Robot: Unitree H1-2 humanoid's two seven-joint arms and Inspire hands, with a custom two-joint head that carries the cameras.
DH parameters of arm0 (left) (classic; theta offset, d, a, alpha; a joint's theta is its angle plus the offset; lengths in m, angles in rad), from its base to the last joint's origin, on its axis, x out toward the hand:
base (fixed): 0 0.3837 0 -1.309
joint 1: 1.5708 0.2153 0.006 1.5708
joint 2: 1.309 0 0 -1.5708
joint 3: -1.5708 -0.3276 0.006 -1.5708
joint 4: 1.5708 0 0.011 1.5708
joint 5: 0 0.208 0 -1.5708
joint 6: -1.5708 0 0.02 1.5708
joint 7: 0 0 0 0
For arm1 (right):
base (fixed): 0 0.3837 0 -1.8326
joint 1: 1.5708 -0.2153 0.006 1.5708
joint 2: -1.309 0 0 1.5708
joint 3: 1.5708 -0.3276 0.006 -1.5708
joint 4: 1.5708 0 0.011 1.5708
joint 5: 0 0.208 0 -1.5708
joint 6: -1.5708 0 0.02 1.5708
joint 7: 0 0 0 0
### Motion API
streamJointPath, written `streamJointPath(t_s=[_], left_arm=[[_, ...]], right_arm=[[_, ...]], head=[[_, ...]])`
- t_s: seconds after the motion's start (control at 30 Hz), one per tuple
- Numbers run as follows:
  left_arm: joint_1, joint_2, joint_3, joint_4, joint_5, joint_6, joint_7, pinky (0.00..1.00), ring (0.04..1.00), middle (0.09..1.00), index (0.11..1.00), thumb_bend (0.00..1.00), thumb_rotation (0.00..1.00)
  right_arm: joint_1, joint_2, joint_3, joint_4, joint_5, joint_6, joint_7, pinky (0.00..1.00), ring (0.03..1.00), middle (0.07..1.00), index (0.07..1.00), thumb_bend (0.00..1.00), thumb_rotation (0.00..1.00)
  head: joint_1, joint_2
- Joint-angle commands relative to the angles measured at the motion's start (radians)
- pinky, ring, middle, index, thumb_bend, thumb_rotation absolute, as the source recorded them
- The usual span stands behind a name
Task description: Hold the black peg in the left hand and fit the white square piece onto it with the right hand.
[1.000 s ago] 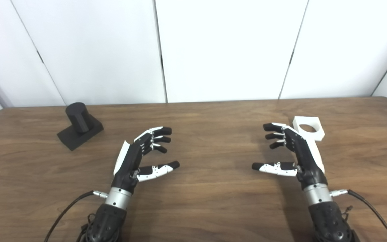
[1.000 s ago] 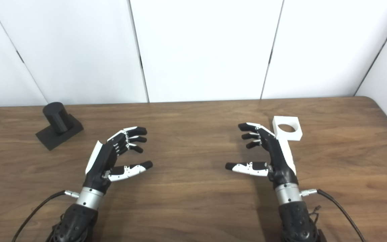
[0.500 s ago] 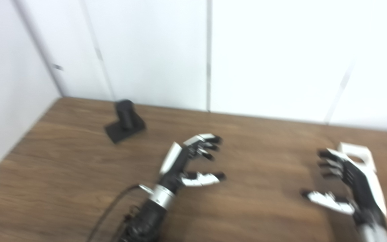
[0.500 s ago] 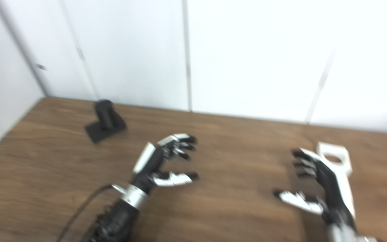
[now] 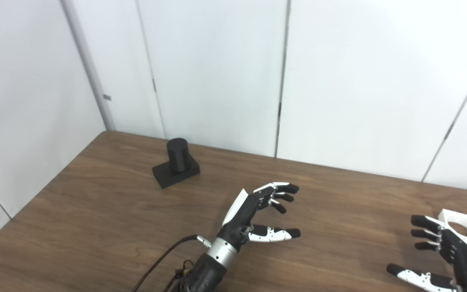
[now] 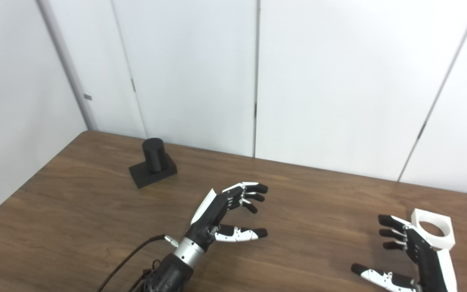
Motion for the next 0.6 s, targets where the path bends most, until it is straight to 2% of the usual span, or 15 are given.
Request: streamJointPath(t_s=[0.0,0.17,0.33,0.57], left_arm=[[0.007,-0.018,-0.014,0.034,0.014,-0.027,0.022,0.60,0.740,0.785,0.747,0.74,0.01],[0.001,-0.024,-0.019,0.047,0.009,-0.028,0.027,0.59,0.732,0.778,0.744,0.74,0.00],[-0.004,-0.015,-0.033,0.051,0.019,-0.030,0.037,0.61,0.742,0.785,0.749,0.73,0.00],[-0.005,-0.021,-0.029,0.059,0.007,-0.027,0.033,0.58,0.727,0.773,0.744,0.74,0.02]], right_arm=[[-0.022,-0.015,-0.011,-0.043,-0.002,-0.001,-0.007,0.55,0.675,0.736,0.718,0.65,0.00],[-0.019,-0.014,-0.015,-0.056,0.017,0.017,0.007,0.56,0.691,0.744,0.721,0.63,0.00],[-0.019,-0.019,-0.016,-0.042,0.016,0.005,0.006,0.53,0.668,0.731,0.710,0.64,0.00],[-0.022,-0.018,-0.017,-0.039,0.022,-0.006,0.004,0.53,0.666,0.725,0.704,0.64,0.00]], head=[[0.014,-0.003],[0.027,-0.003],[0.032,0.000],[0.045,-0.003]])
